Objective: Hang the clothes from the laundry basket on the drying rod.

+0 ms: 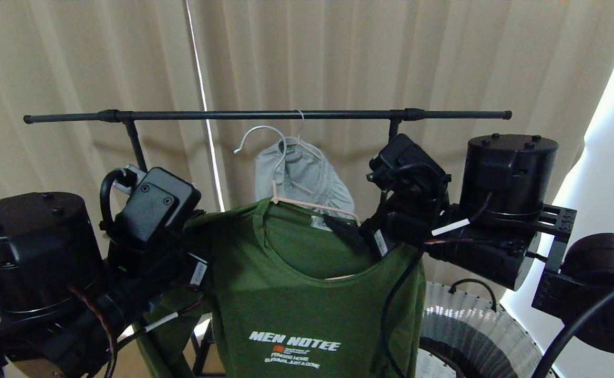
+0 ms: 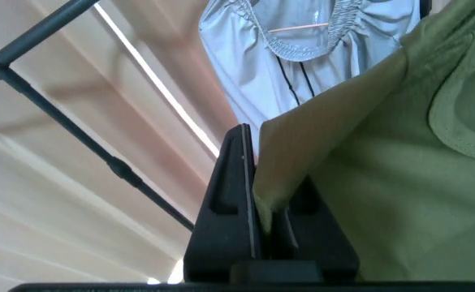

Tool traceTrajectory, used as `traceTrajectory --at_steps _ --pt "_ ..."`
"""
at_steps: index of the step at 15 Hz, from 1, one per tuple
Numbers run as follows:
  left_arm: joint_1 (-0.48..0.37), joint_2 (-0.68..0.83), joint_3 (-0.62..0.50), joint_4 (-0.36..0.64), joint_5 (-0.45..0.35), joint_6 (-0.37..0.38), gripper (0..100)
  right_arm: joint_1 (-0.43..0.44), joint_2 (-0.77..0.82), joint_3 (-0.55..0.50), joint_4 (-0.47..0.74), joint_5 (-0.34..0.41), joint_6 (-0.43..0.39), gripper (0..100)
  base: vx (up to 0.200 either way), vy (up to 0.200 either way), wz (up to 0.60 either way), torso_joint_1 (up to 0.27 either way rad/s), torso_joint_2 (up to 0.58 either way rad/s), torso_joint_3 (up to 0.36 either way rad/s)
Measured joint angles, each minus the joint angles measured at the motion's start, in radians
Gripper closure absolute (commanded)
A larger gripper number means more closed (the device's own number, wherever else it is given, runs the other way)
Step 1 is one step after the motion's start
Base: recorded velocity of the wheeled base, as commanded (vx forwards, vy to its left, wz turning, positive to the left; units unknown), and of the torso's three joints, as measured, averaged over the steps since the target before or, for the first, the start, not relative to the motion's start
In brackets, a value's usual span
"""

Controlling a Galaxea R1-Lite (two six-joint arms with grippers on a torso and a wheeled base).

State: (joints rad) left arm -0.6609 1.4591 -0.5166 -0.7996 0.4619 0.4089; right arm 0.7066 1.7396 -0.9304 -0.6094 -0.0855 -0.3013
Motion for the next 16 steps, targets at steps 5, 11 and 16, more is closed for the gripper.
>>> traceTrajectory --at_steps 5,11,16 --pt "-0.003 0.005 0.005 -0.050 -0.004 0.000 100 0.006 0.007 0.002 0.001 0.004 -0.001 100 0.000 0.000 0.00 0.000 0.00 0.000" --pt "-0.002 0.006 0.041 -0.094 -0.006 0.000 100 0.010 0.008 0.005 -0.001 0.003 -0.001 100 0.000 0.000 0.00 0.000 0.00 0.000" --pt "-0.001 -0.006 0.046 -0.094 -0.062 -0.009 0 0.014 -0.004 0.012 -0.001 -0.006 0.001 100 0.000 0.000 0.00 0.000 0.00 0.000"
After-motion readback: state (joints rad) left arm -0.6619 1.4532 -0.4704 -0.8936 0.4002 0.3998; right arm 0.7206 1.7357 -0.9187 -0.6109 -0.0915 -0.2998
